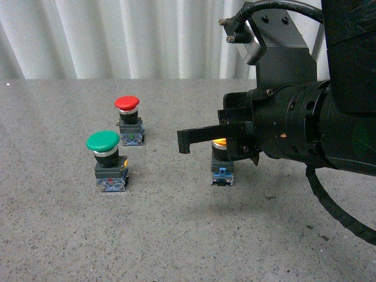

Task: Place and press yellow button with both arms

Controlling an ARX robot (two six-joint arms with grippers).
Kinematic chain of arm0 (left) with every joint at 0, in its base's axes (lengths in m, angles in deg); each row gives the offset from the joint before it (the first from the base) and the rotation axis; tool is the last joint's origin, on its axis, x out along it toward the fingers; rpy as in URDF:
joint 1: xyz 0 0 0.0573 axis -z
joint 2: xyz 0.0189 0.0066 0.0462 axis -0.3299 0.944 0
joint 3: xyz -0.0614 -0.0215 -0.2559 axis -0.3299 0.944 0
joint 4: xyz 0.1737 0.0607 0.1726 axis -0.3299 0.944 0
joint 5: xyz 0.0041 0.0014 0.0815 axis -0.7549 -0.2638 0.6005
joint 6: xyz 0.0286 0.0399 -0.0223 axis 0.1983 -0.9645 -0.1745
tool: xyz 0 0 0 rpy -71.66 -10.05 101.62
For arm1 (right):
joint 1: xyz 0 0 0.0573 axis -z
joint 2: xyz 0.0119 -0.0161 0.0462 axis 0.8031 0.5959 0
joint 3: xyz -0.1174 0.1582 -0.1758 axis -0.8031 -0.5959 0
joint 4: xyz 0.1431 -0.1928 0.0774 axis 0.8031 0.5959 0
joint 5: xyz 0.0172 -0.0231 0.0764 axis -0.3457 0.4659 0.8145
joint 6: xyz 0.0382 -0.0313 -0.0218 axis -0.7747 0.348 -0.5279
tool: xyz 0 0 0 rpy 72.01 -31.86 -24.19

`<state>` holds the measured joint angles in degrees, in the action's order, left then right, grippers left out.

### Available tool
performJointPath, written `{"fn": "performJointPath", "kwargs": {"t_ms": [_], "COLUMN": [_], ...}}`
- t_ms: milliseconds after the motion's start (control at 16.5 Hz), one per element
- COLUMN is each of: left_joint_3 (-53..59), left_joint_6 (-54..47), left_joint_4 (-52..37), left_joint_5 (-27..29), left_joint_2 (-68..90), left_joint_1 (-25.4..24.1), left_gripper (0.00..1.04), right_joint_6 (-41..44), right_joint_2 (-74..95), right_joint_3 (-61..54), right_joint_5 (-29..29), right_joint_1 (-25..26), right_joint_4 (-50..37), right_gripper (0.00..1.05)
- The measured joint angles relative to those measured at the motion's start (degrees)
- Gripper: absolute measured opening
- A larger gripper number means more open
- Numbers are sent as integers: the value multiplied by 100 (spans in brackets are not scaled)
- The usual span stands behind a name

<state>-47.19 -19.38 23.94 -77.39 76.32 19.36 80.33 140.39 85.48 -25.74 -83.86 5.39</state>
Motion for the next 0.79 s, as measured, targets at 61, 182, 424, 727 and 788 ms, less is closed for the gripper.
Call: {"fn": "performJointPath", "kwargs": {"t_ms": [61, 182, 424, 727, 788], "left_joint_3": [0, 0, 0, 0, 0], "left_joint_6": [0, 0, 0, 0, 0], "left_joint_4": [0, 0, 0, 0, 0], "left_joint_5": [0, 0, 0, 0, 0], "left_joint_2": [0, -2, 0, 0, 0], "left_joint_1": [0, 0, 0, 0, 0], "left_gripper": [98, 98, 98, 98, 98], "right_joint_6": [0, -2, -4, 2, 2], "right_joint_2": [13, 42, 68, 48, -26], "right_joint_3": [7, 24, 77, 184, 164], "right_joint_5": [7, 31, 55, 131, 144], "right_joint_1": [0, 7, 13, 94, 94], "right_joint_4": [13, 42, 240, 372, 328], "right_gripper": [2, 2, 2, 2, 2]}}
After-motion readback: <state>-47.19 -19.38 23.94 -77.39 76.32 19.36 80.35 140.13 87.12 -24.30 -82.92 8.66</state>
